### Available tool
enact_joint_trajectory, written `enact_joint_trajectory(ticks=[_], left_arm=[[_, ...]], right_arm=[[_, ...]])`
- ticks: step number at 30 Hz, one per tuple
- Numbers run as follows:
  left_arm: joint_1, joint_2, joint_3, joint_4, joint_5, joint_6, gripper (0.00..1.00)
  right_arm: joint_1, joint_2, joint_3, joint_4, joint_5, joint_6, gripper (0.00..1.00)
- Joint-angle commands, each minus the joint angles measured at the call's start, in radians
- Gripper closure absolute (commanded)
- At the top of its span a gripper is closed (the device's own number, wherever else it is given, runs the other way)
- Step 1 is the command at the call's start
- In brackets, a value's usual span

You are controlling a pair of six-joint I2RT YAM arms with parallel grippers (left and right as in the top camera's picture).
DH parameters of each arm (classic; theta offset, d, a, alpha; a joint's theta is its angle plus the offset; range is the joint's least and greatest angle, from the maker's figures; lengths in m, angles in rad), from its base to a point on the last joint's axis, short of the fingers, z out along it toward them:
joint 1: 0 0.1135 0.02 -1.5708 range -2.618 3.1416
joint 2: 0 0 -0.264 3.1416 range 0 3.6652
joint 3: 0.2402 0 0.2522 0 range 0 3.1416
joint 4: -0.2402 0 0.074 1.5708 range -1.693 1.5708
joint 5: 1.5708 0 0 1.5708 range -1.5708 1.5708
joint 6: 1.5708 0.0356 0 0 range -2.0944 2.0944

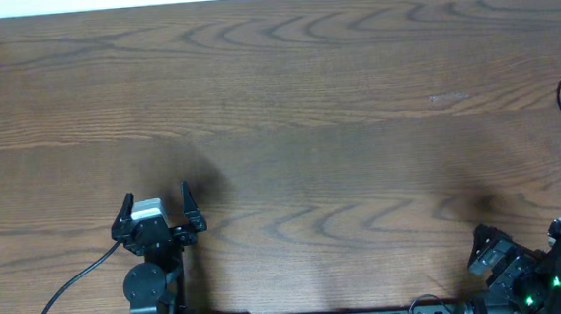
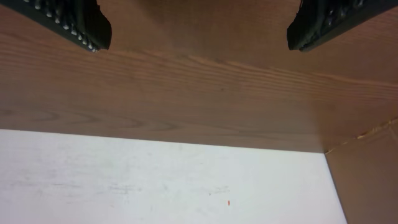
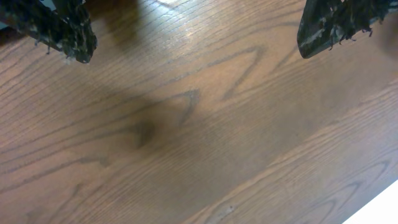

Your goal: Untangle cables

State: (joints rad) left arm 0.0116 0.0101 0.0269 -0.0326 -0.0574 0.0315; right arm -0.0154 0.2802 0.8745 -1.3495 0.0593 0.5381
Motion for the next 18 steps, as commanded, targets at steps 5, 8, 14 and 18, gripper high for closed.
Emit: enact_joint_trajectory(ticks=[5,8,14,18], left_arm=[[0.004,-0.006,-0.023,-0.034,0.005,0.017,0.04],[0.004,-0.006,-0.023,-0.034,0.006,0.017,0.04],[0.004,-0.006,-0.023,-0.034,0.006,0.017,0.04],[0.004,-0.006,-0.023,-0.034,0.006,0.017,0.04]], right_arm=[[0.004,-0.003,-0.003,-0.001,0.001,0.008,0.01],[0.002,-0.005,-0.003,0.0,0.003,0.008,0.01],[0.0,-0.043,-0.008,0.171,0.002,-0.008,0.01],[-0.004,-0.084,-0.087,0.377,0.001,-0.236,0.01]])
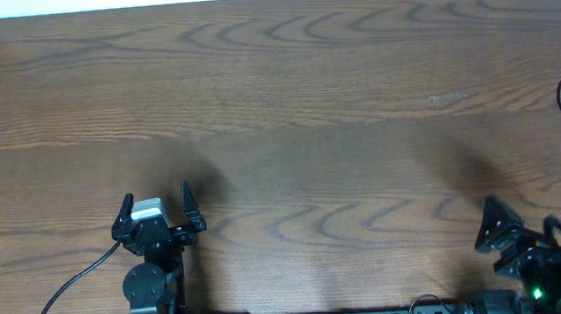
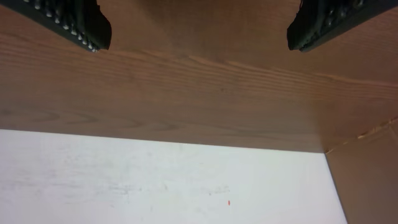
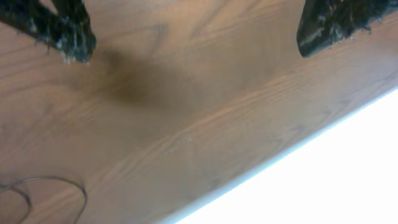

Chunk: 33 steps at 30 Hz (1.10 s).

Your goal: Untangle cables

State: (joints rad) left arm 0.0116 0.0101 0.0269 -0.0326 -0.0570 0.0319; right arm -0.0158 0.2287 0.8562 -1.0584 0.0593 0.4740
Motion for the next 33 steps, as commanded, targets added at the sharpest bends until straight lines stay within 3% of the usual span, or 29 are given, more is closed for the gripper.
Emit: enact_joint_trajectory(ticks=[1,10,18,25,33], left_arm=[[0.004,-0.006,-0.023,-0.034,0.005,0.017,0.04],[0.004,-0.006,-0.023,-0.034,0.005,0.017,0.04],[0.004,-0.006,-0.023,-0.034,0.005,0.017,0.04],[0.004,-0.006,-0.023,-0.034,0.005,0.017,0.04],[0.004,-0.006,-0.023,-0.034,0.005,0.017,0.04]], right_arm=[[-0.004,-0.042,-0.092,0.117,0.0,-0.183,0.01],[-0.004,-0.081,-0.351,0.42,-0.098,-0.435,0.01],[-0.004,-0.21,-0.47,0.47,-0.129,-0.441,0.01],[-0.005,-0.223,-0.556,0.54,-0.175,-0.543,0.01],[-0.005,-0.223,-0.738,0.826,-0.209,-0.569,0.01]])
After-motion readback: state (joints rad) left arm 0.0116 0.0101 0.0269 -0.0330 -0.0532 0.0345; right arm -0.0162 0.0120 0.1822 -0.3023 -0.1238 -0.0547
